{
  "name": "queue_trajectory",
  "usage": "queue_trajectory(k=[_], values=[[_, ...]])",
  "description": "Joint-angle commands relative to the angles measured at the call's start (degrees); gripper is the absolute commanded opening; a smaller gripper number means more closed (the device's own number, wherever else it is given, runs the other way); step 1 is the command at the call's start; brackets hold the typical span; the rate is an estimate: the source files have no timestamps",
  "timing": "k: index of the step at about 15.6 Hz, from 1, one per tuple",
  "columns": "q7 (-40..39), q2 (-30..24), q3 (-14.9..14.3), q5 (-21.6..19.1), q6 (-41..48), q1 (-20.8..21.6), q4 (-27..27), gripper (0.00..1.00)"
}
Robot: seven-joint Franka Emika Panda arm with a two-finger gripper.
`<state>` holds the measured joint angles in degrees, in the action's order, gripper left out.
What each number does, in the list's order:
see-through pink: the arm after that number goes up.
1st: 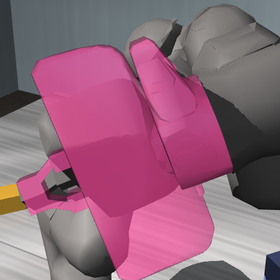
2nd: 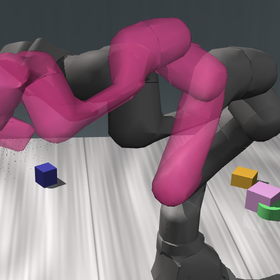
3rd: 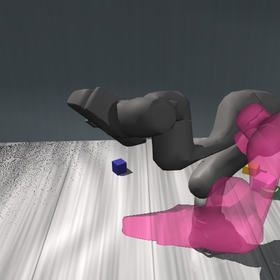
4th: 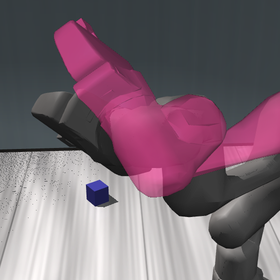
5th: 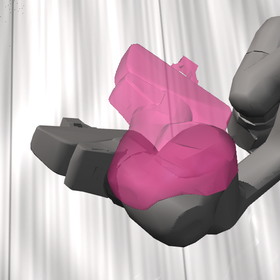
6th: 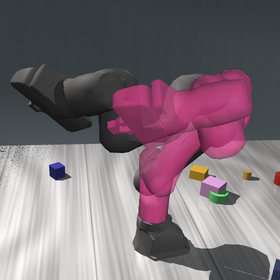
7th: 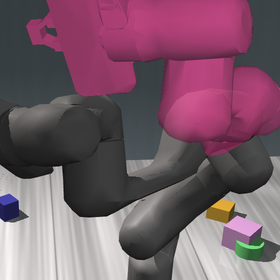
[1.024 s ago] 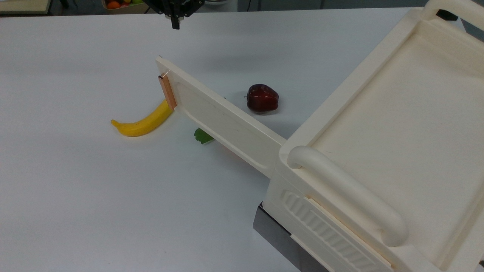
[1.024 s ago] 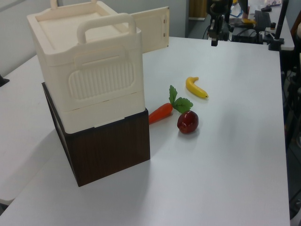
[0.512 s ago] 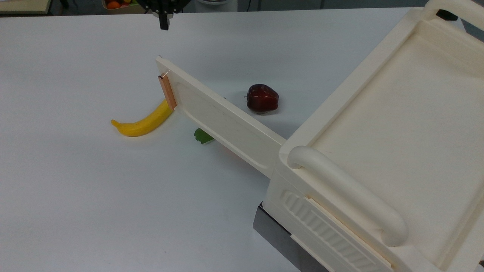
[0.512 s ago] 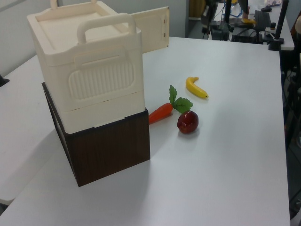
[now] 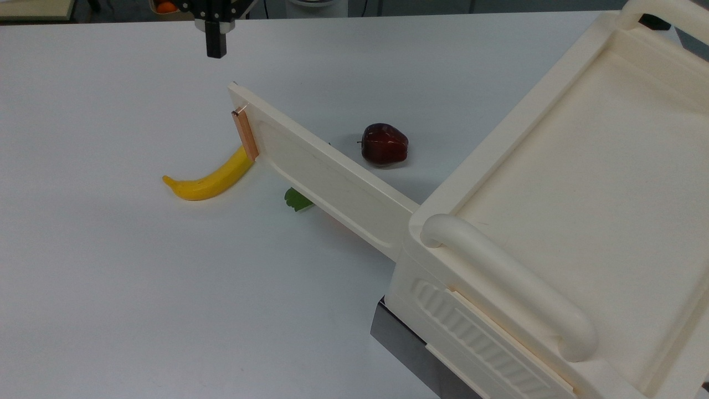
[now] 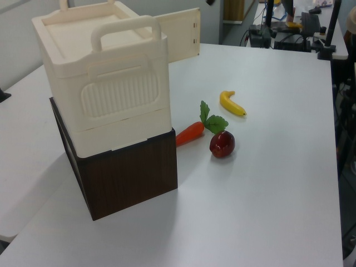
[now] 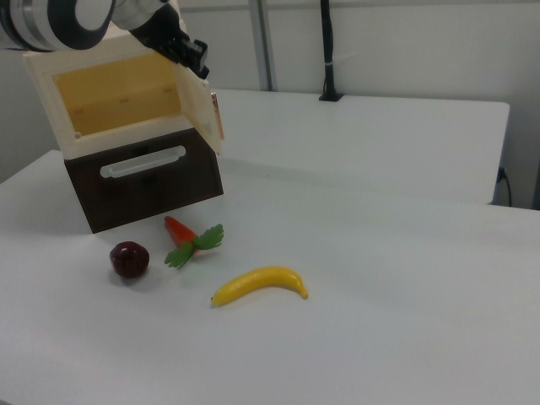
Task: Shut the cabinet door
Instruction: 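Lower the gripper against the outer edge of the open door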
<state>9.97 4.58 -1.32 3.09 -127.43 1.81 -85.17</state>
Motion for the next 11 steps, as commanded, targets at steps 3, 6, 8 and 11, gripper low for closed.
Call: queue_trajectory(k=[3,6,8,11], values=[[12.51,4.47,-0.53,-0.89,-13.34,0.92,0.97,0.0],[15.95,7.19,-0.18,-0.98,-17.93,1.09,0.97,0.0],[16.39,7.99,0.09,-0.98,-18.2,1.27,0.88,0.0],[16.39,7.99,0.09,-1.33,-18.11,2.84,0.62,0.0]])
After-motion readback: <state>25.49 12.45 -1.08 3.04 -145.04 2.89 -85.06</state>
